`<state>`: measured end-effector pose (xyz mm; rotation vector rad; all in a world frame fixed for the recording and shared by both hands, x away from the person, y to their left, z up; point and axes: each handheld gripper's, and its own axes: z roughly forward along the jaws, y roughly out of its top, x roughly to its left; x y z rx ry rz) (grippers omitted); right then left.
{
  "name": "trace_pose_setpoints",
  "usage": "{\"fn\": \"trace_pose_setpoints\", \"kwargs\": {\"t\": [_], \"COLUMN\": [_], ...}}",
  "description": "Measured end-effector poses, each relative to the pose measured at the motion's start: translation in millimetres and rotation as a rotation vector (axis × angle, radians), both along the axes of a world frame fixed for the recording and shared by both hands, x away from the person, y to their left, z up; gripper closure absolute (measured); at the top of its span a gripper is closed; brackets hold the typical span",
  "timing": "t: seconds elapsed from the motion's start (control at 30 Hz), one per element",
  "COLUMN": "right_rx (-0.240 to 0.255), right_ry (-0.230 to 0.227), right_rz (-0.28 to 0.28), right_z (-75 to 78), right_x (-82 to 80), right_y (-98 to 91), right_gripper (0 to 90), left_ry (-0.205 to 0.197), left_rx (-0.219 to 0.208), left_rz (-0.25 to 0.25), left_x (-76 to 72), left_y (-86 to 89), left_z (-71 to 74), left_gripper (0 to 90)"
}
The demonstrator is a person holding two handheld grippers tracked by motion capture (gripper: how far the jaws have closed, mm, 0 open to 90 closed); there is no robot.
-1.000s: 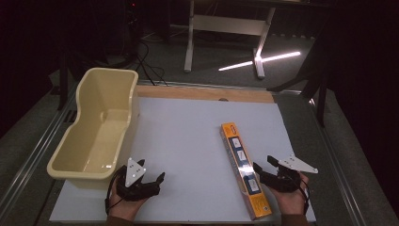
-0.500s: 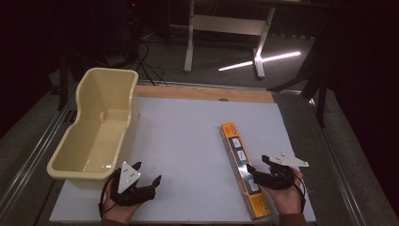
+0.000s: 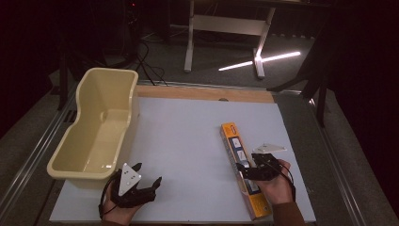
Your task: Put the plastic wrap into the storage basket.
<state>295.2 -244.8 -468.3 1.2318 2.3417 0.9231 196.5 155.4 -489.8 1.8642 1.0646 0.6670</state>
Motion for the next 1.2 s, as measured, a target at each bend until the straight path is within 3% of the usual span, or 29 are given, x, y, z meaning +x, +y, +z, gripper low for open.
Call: {"fn": "trace_pose_setpoints", "kwargs": {"t": [0.17, 0.33, 0.43, 0.67, 0.87, 0.9, 0.97, 1.2], "right_rx": [-0.037, -0.083, -0.139, -0.189, -0.234, -0.258, -0.277, -0.328], "right_ry": [0.041, 0.099, 0.158, 0.244, 0.327, 0.379, 0.438, 0.563], "right_rz": [-0.009, -0.011, -0.017, -0.019, -0.032, -0.042, -0.068, -0.141], "right_z": [-2.2, -7.3, -14.1, -20.2, -21.0, -21.2, -21.4, -20.6], "right_x": [11.8, 24.0, 31.7, 45.5, 55.0, 59.3, 63.9, 75.6], "right_y": [7.8, 13.2, 18.4, 25.2, 32.4, 35.5, 38.6, 46.7], "right_gripper": [26.3, 18.7, 17.4, 25.7, 27.3, 28.1, 29.5, 34.9], "left_ry": [-0.001, 0.000, 0.002, 0.003, -0.002, -0.001, 0.000, 0.001], "left_rx": [-0.002, -0.001, 0.000, -0.001, -0.007, -0.006, -0.004, -0.004], "left_rz": [0.002, 0.003, 0.005, 0.005, -0.004, -0.004, -0.004, -0.006], "left_x": [-0.2, -0.2, 0.0, -0.1, -0.9, -0.8, -0.7, -0.4], "left_y": [0.9, 0.4, 0.3, 0.3, -0.3, -0.5, -0.7, -1.0], "left_z": [0.5, 0.3, 0.1, 0.2, 0.8, 0.6, 0.4, 0.2], "left_gripper": [19.6, 19.6, 19.6, 19.6, 19.6, 19.6, 19.6, 19.6]}}
